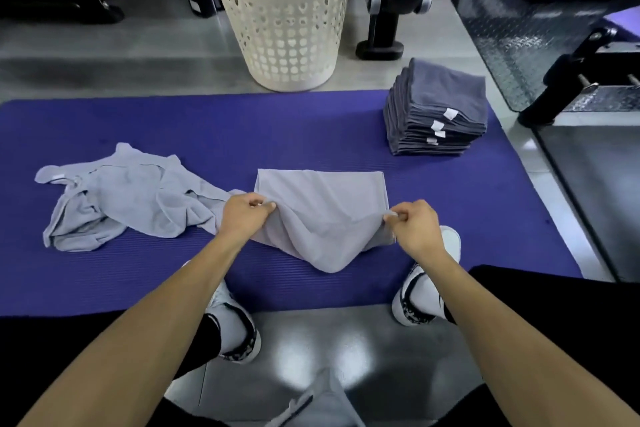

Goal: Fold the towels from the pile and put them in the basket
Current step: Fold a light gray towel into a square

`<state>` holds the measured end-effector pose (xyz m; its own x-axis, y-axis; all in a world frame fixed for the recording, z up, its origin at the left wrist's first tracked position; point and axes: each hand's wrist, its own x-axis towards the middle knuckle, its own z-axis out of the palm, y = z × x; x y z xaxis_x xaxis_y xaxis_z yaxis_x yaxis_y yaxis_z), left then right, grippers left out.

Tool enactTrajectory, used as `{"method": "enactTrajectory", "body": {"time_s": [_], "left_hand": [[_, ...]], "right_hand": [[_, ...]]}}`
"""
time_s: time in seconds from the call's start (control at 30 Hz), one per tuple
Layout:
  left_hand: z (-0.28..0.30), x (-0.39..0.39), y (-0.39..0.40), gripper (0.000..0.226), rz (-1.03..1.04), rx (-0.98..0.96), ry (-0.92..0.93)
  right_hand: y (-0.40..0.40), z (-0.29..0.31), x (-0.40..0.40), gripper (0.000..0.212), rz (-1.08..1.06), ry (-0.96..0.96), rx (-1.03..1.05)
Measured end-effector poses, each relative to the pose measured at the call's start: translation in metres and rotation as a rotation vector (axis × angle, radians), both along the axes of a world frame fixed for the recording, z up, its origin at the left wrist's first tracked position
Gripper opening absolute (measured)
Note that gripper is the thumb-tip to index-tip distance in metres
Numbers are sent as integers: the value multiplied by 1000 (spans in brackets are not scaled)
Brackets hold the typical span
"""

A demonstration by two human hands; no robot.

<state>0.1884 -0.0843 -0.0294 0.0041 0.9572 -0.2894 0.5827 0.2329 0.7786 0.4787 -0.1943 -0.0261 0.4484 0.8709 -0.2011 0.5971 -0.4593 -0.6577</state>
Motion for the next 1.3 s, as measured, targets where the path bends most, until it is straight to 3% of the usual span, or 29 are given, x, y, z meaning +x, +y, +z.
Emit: {"method": "enactTrajectory", "body": {"time_s": [0.2, 0.27, 0.33, 0.4, 0.5, 0.67, 0.9, 1.07, 1.3], "left_hand": [[-41, 15, 39, 24, -5, -87, 211], [-53, 20, 44, 11, -138, -146, 344], [-63, 33, 50, 29, -314, -109, 411], [-61, 59, 52, 32, -442, -38, 269], [-48, 105, 45, 22, -625, -49, 1], [-46, 144, 42, 16, -747, -101, -235], [-51, 161, 59, 14, -584, -59, -283], [-63, 180, 95, 12, -564, -30, -169], [-129, 240, 152, 7, -609, -49, -34]], "right_hand": [[37, -22, 12, 19, 21, 130, -64], [49, -27, 15, 18, 57, 184, -62], [60, -29, 18, 9, 103, 254, -76], [70, -31, 21, 3, 190, 292, -109], [77, -33, 26, 11, 265, 353, -118], [72, -32, 33, 9, 269, 433, -27], [59, -58, 44, 14, 179, 539, -104], [58, -85, 58, 13, 79, 641, -134], [55, -134, 74, 13, 45, 760, -295]]}}
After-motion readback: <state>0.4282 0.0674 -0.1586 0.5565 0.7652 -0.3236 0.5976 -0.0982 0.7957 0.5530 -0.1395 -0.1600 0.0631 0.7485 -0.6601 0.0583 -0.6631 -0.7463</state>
